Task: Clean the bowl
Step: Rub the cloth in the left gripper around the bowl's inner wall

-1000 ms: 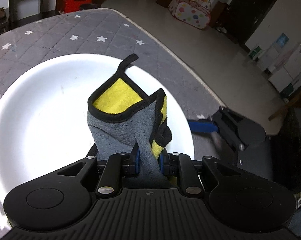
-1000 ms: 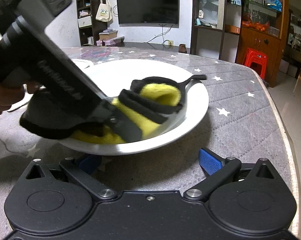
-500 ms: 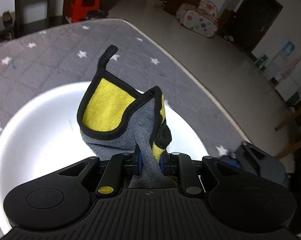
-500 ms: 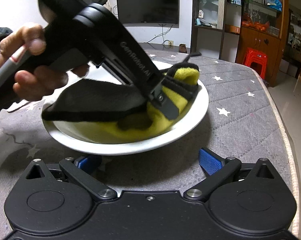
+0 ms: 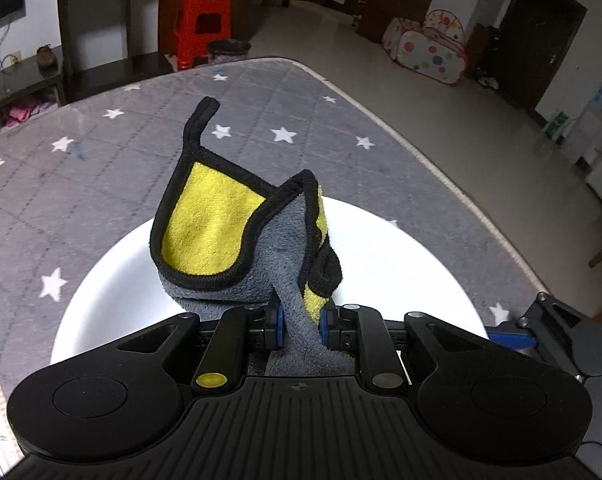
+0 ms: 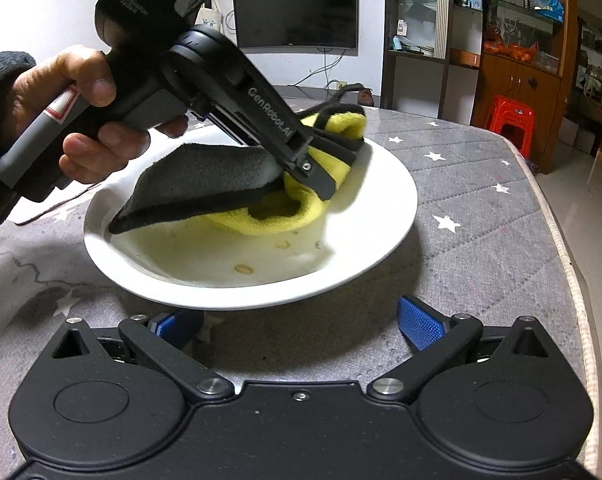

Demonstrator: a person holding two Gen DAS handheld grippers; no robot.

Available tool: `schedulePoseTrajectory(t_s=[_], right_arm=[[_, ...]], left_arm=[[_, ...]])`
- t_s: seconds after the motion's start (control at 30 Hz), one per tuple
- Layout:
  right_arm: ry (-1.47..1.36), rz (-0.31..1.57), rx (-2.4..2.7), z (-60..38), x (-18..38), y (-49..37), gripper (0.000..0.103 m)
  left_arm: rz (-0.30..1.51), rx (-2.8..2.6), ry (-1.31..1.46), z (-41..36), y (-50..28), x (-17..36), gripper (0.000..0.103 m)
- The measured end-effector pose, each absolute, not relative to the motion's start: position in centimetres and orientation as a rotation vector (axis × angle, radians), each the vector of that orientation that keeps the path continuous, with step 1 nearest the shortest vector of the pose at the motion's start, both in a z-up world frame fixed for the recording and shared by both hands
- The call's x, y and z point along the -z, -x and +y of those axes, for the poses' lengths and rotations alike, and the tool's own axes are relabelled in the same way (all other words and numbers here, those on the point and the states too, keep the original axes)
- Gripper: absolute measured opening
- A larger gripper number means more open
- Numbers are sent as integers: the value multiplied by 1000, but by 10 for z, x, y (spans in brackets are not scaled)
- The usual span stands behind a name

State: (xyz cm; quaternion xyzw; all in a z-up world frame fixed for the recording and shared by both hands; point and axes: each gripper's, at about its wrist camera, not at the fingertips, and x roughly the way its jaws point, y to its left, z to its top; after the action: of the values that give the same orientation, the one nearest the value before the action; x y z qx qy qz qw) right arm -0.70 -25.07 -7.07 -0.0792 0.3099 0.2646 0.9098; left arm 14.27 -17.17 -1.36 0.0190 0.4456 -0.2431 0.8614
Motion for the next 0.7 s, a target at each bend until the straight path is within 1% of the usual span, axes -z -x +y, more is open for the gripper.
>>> schedulePoseTrajectory(t_s=[0.33, 0.7], right_arm=[[163, 639, -546, -251, 70, 7, 103], [168, 639, -544, -251, 70, 5, 103]], left_arm=[[920, 466, -48, -153, -129, 13, 17], [896, 427, -139, -147, -106, 11, 19]])
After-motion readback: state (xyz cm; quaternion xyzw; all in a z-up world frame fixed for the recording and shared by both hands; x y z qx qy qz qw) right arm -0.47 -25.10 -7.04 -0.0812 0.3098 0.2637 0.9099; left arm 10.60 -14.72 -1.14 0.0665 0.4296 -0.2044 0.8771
